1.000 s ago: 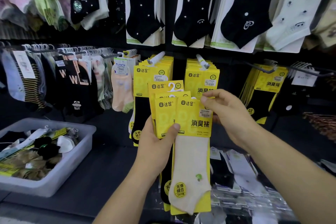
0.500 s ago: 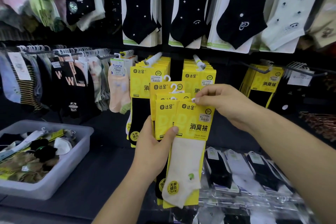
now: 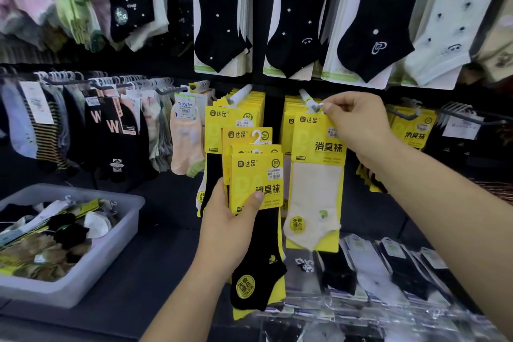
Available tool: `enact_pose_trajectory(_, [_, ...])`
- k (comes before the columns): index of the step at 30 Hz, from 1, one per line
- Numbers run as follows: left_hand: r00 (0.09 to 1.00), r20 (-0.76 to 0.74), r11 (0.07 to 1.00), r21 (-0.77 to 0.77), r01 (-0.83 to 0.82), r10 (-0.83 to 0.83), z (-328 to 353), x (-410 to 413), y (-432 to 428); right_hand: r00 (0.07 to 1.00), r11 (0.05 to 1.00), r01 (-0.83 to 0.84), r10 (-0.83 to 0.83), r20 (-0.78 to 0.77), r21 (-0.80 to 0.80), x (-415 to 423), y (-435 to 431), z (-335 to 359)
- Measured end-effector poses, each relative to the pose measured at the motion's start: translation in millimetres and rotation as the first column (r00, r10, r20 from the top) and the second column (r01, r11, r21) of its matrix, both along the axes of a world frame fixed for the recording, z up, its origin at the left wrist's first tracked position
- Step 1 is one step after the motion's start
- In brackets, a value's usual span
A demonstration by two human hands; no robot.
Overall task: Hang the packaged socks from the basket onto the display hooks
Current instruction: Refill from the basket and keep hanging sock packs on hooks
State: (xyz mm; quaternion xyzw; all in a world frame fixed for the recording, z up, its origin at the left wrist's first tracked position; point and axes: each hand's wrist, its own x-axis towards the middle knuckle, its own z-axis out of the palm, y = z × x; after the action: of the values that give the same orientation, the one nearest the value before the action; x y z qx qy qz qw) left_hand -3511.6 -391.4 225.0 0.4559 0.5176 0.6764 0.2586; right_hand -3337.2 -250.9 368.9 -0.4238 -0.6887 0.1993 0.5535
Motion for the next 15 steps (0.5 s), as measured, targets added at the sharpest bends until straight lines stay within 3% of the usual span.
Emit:
enact_pose_trajectory(4, [1.000,0.006,1.000,-0.020,0.003,-0.003,1.8,-3.5,-2.9,0.998,0.998,0.007,-0.010,0.056,0.057,-7.8,0.6,-0.5])
enact_pose_trajectory(11, [1.000,0.026,0.999,-0.034,0.009,-0.008,2.1,-2.7,-4.1,0.935,0.963,0.153,-0.214,0.283,0.223,-10.6,-2.0,-19.5])
enact_pose_trajectory(15, [0.999,0.021,0.998,-0.056,0.030,-0.029,1.0,-0.4,-3.3,0.931,0.948,0.178,-0.249,0.267,0.262,-10.4,8.0,-26.8])
